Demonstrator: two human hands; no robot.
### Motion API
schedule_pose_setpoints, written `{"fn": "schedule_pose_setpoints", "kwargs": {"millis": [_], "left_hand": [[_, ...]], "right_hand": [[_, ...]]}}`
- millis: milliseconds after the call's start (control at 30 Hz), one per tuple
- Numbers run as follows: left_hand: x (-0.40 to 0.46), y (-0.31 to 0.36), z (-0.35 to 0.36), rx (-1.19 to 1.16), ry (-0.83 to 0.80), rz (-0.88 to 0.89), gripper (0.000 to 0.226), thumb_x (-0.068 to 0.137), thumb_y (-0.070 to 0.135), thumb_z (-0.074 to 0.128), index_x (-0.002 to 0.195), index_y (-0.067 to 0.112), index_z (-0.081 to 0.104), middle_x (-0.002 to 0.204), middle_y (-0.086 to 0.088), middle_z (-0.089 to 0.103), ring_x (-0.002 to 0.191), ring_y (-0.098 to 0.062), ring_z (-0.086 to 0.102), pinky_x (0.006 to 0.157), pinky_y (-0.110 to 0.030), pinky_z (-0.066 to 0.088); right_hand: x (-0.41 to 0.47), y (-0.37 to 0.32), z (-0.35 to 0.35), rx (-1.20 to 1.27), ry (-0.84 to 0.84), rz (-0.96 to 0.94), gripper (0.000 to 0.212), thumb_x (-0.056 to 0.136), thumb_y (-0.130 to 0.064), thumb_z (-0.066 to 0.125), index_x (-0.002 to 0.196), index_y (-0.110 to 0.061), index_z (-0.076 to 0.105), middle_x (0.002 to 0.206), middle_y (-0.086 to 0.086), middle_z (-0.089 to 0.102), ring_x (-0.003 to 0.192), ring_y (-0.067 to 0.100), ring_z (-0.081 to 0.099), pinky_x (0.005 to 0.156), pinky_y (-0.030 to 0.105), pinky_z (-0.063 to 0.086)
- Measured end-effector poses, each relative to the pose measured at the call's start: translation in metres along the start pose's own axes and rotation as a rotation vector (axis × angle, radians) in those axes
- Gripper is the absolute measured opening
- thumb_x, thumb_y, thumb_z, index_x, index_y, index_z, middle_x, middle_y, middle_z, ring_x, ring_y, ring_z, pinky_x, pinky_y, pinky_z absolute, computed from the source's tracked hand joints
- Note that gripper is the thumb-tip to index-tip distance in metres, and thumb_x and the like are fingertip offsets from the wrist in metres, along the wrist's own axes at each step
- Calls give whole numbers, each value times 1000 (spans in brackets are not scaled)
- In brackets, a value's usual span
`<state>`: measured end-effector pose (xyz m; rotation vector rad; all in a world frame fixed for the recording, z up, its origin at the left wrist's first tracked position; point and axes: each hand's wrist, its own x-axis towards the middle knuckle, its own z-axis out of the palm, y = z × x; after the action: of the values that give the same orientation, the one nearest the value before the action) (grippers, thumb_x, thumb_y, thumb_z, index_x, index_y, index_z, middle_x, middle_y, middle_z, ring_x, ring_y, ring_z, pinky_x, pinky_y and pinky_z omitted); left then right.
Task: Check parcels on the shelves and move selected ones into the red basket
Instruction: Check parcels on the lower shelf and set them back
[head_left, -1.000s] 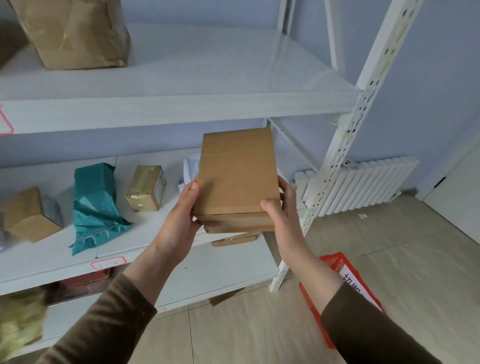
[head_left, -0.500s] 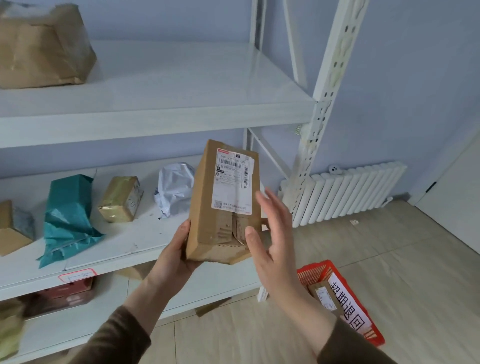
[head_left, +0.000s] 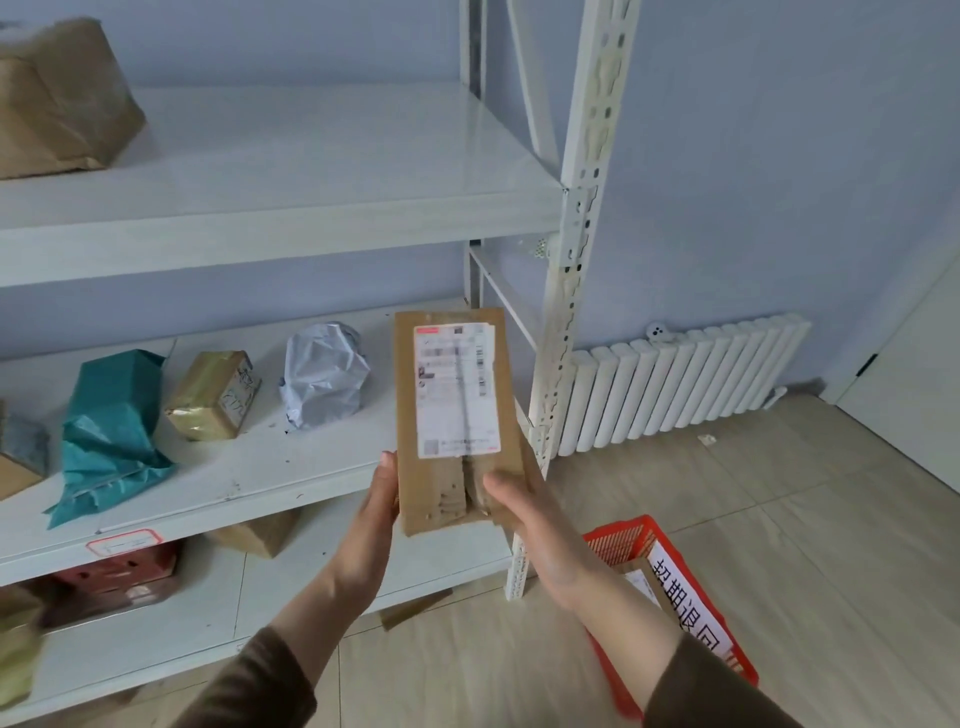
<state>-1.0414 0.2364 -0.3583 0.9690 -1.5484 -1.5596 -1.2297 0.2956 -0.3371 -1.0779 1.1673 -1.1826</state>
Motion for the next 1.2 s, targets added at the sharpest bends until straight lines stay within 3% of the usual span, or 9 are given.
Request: {"fn": "schedule_pose_setpoints", "kwargs": {"millis": [100, 233, 367, 533, 667, 767, 967, 1067, 1200], "left_hand": [[-3, 8, -5, -67, -45, -16, 81, 96, 80, 29, 159, 31, 42, 161, 6, 50, 153, -15, 41, 126, -50, 28], [-8, 9, -22, -58, -76, -38, 90, 80, 82, 63, 150, 26, 52, 150, 3, 62, 143, -18, 54, 124, -51, 34], [-7, 2, -32, -28, -62, -57, 81, 77, 64, 81, 138, 13, 65, 138, -11, 70, 132, -34, 62, 118, -62, 39], [6, -2, -34, -31, -49, -122, 67, 87, 53, 72, 145, 26, 55, 140, 4, 70, 133, -21, 64, 111, -42, 50], [33, 5, -31, 10, -63, -91, 58, 100, 30, 68, 153, 36, 45, 140, 8, 68, 127, -11, 64, 99, -28, 52], [69, 8, -30, 23, -26, -102, 57, 104, 16, 61, 153, 39, 41, 134, 6, 69, 121, -12, 67, 85, -16, 55], [160, 15, -40, -58, 67, -211, 35, 112, 23, 44, 143, 40, 41, 127, 10, 65, 116, -12, 63, 89, -26, 51], [201, 11, -51, -52, 91, -240, 40, 113, 30, 40, 152, 39, 39, 133, 7, 62, 128, -23, 56, 107, -41, 45], [232, 5, -60, -59, 86, -271, 46, 113, 35, 38, 158, 39, 31, 136, 6, 56, 125, -21, 53, 103, -38, 42]], "right_hand": [[1, 2, 2, -196, -7, -173, 88, 90, -38, 69, 159, -49, 16, 157, -22, 45, 144, 0, 44, 110, 26, 48], [15, 28, -3, -602, 47, -401, 104, 90, -56, 66, 164, -41, -5, 175, -7, 6, 162, 16, 8, 127, 56, 21], [16, 43, -2, -678, 61, -481, 101, 92, -53, 62, 162, -48, -11, 175, -9, -5, 160, 8, 3, 126, 31, 16], [39, 58, 0, -416, 81, -296, 92, 91, -42, 70, 164, -43, 14, 167, -7, 29, 155, 13, 30, 119, 40, 39], [72, 38, -1, -163, 281, -130, 53, 95, -36, 74, 141, -31, 49, 136, -8, 63, 127, 10, 63, 93, 25, 58], [112, 20, -2, -38, 351, 24, 36, 95, -39, 72, 121, -26, 51, 122, -2, 69, 115, 18, 70, 99, 43, 59], [209, -6, -13, -89, 443, 162, 16, 97, -47, 63, 102, -31, 61, 113, 2, 70, 108, 24, 68, 101, 52, 56], [247, -11, -13, -109, 460, 201, 19, 102, -42, 57, 110, -24, 61, 116, 7, 70, 107, 26, 67, 101, 49, 57], [279, -15, -10, -128, 500, 219, 21, 107, -30, 46, 119, -19, 60, 107, 5, 66, 97, 24, 63, 92, 42, 55]]}}
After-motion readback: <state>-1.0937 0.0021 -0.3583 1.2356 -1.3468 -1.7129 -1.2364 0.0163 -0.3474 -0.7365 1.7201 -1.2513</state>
